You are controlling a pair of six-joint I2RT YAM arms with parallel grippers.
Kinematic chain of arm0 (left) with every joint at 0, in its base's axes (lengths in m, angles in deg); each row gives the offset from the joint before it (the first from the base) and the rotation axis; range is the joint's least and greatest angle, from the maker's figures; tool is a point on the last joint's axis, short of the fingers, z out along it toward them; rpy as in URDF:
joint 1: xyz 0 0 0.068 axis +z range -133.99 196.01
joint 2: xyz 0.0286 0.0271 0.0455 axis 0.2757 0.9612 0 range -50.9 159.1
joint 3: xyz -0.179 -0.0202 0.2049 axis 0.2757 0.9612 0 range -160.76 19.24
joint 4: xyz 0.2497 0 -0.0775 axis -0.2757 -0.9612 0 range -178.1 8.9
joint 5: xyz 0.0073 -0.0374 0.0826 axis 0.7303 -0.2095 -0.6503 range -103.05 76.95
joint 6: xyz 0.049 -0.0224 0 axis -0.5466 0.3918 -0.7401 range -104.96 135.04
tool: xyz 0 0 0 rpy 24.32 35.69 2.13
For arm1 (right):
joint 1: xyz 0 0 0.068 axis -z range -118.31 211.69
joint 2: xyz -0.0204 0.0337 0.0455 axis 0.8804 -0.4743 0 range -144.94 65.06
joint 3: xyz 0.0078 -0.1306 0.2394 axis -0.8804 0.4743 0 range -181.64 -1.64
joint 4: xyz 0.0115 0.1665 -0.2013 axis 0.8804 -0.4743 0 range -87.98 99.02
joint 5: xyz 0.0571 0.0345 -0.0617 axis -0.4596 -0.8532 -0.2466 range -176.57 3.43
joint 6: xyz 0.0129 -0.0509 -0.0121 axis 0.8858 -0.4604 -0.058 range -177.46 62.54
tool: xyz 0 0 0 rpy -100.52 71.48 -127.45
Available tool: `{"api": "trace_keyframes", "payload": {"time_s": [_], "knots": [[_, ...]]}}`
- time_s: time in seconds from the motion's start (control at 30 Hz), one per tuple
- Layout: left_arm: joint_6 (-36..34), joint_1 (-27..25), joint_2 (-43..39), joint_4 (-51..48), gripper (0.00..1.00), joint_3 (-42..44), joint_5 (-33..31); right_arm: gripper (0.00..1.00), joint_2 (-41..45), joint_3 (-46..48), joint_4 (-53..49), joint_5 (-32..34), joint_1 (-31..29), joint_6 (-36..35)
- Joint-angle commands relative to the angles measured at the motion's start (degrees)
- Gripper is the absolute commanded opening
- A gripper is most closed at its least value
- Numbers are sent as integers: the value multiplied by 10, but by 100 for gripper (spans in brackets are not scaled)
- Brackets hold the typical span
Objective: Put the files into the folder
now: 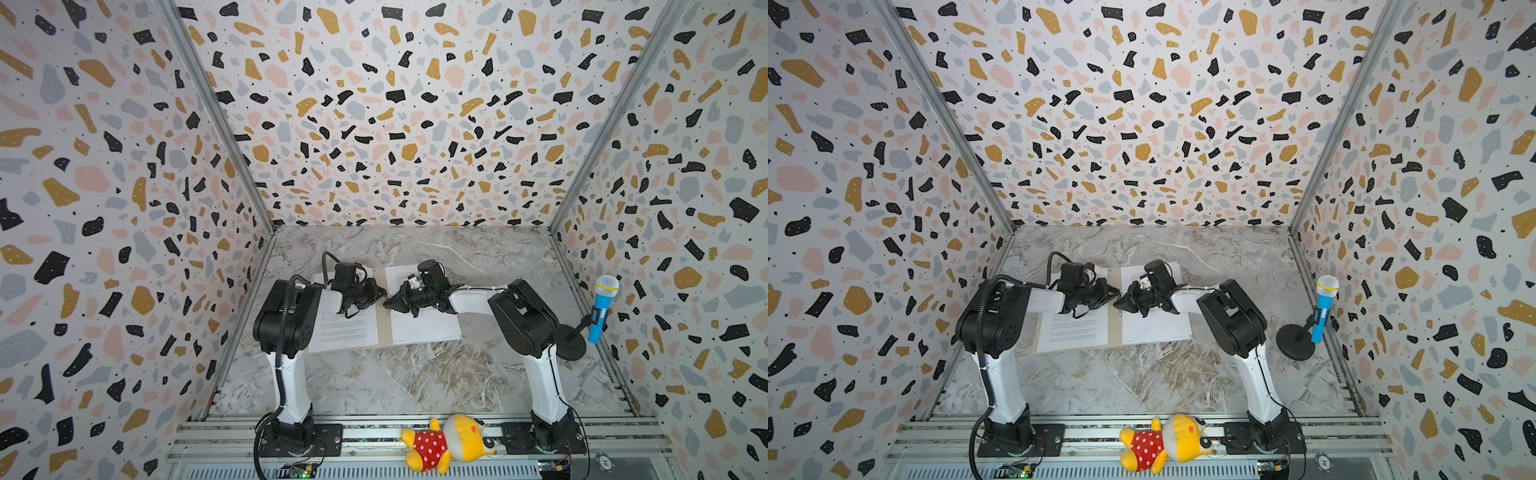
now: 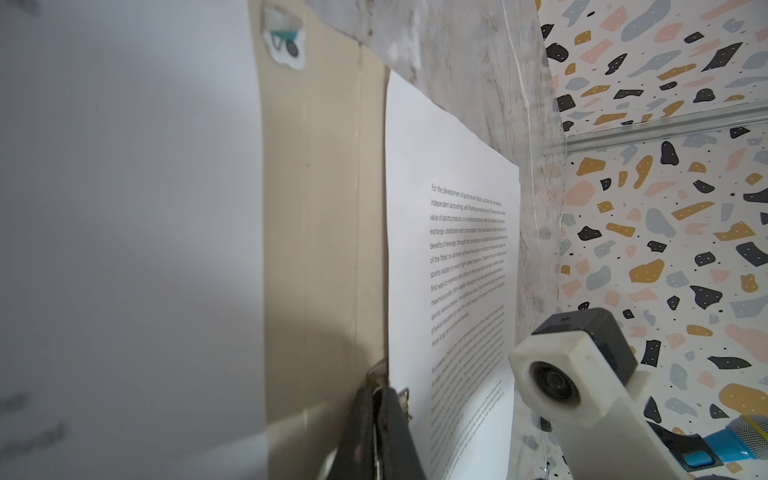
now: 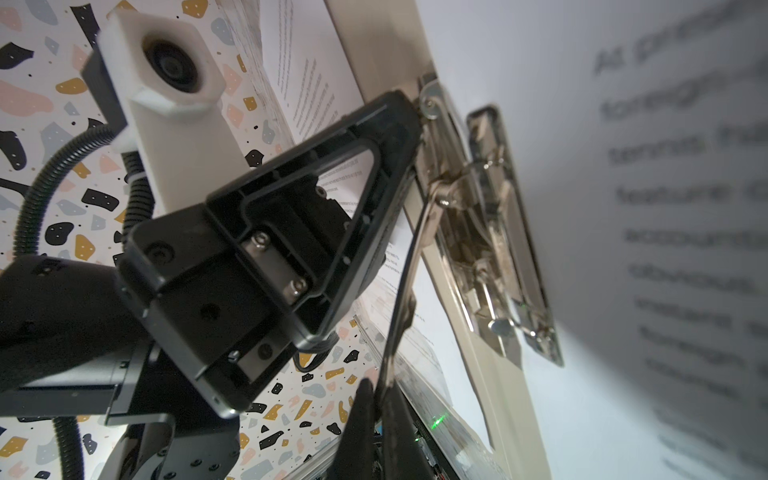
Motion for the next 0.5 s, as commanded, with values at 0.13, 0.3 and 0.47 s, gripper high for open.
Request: {"api": "trace_keyframes", "payload": {"time_s": [0.13,0.3,0.47], "knots": [[-15,-2,17,-44,6,-2,-19,2,33,36,-4,2,-7,-18],[-19,-1,19,-46,6,-6,-17,0,38,66,3,9,-9,-29],[-21,-1,24,-49,6,-13,-12,0,36,73,-15,12,-11,-68]]}}
